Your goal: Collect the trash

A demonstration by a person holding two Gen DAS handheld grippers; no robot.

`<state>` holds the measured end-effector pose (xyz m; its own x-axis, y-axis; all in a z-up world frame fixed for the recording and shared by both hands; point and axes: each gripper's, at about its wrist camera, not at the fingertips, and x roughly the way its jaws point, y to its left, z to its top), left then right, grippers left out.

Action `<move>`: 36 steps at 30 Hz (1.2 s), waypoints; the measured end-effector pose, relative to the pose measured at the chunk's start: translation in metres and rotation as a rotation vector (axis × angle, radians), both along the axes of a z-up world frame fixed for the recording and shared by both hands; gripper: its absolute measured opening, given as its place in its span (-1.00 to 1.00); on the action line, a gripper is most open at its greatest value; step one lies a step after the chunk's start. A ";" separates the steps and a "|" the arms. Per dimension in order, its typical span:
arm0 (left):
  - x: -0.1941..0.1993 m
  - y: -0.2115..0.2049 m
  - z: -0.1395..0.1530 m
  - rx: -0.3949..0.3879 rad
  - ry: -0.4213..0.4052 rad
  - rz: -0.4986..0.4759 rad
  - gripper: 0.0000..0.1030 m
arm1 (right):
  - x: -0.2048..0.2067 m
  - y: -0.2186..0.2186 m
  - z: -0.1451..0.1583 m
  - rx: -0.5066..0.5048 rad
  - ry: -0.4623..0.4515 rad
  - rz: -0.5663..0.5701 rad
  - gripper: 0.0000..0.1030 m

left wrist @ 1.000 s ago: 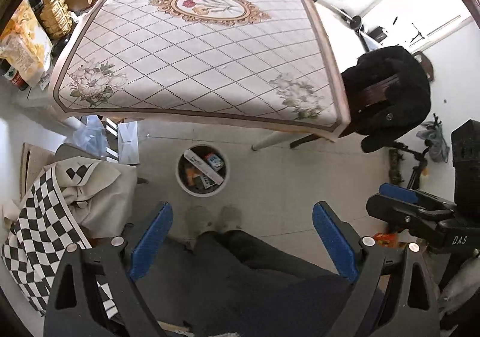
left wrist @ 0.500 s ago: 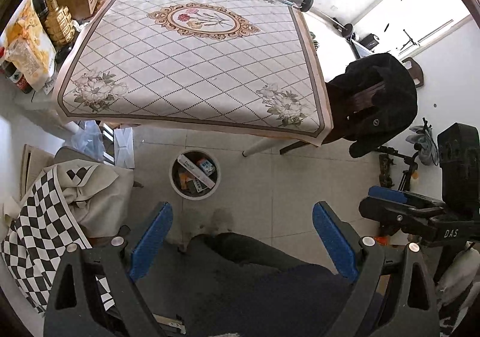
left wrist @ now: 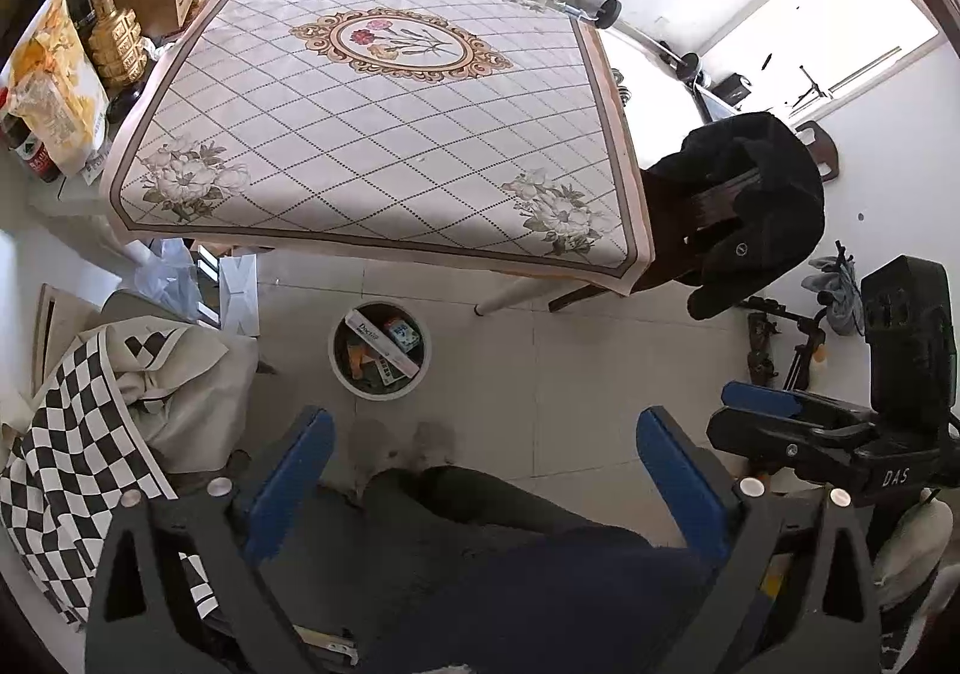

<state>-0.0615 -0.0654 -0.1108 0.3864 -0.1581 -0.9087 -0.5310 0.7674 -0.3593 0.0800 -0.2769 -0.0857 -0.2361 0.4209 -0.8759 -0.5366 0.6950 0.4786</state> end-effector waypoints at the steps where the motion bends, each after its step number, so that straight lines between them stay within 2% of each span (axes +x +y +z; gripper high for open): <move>1: 0.000 0.000 0.000 -0.001 -0.001 -0.001 1.00 | 0.000 0.001 0.001 -0.001 -0.001 0.002 1.00; 36: -0.006 -0.009 0.001 -0.025 -0.012 -0.023 1.00 | -0.008 -0.002 -0.008 -0.036 0.019 0.012 1.00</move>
